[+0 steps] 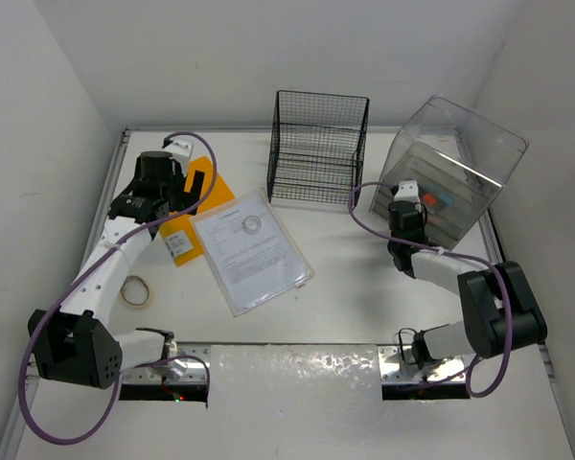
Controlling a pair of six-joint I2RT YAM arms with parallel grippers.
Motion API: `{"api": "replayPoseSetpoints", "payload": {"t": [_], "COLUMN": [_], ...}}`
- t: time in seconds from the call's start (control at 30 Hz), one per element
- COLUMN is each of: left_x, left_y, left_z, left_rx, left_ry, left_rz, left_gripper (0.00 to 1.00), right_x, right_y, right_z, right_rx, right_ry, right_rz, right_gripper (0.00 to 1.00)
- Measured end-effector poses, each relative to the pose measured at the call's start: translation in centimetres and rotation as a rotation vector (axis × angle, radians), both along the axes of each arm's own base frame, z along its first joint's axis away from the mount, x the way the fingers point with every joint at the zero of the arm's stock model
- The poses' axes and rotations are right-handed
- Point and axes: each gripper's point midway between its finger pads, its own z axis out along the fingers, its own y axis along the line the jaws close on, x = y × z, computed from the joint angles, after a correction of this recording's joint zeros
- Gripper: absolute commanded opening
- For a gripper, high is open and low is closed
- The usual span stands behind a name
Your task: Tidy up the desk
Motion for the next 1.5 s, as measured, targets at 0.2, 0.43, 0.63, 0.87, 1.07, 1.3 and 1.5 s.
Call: {"api": "replayPoseSetpoints", "payload": {"t": [0.2,0.43,0.63,0.87,1.07,1.3,1.5], "left_x": [0.0,0.2,0.5,0.6,0.6,0.7,0.7], "left_y": [0.1,0.1,-0.1,-0.5,-0.7,-0.9,-0.9], "left_z": [0.0,0.2,-0.2,-0.5,-0.6,-0.8,-1.0], "left_rx": [0.005,0.007,0.002,0.0,-0.001,-0.006,-0.01], "left_ry": [0.0,-0.007,-0.002,0.01,0.013,0.02,0.024], "left_rz": [0.0,-0.003,-0.01,-0.037,-0.051,-0.062,-0.065], "left_gripper": [1.0,1.0,1.0,1.0,1.0,1.0,1.0], "right_x": [0.3,0.6,0.4,1.6,1.2,1.0,1.6], "right_y": [-0.7,-0.1,2.9,7.3,4.7,3.5,3.4], "right_z": [0.4,0.2,-0.6,-2.1,-3.2,-1.6,-0.9], "right_rx": [-0.082,-0.083,-0.162,-0.479,-0.704,-0.794,-0.819], "right_ry": [0.016,0.036,0.128,0.301,0.427,0.367,0.328], "right_rz": [0.015,0.072,0.239,0.426,0.357,0.301,0.291], "right_gripper": [0.0,0.0,0.13,0.3,0.41,0.34,0.27]}}
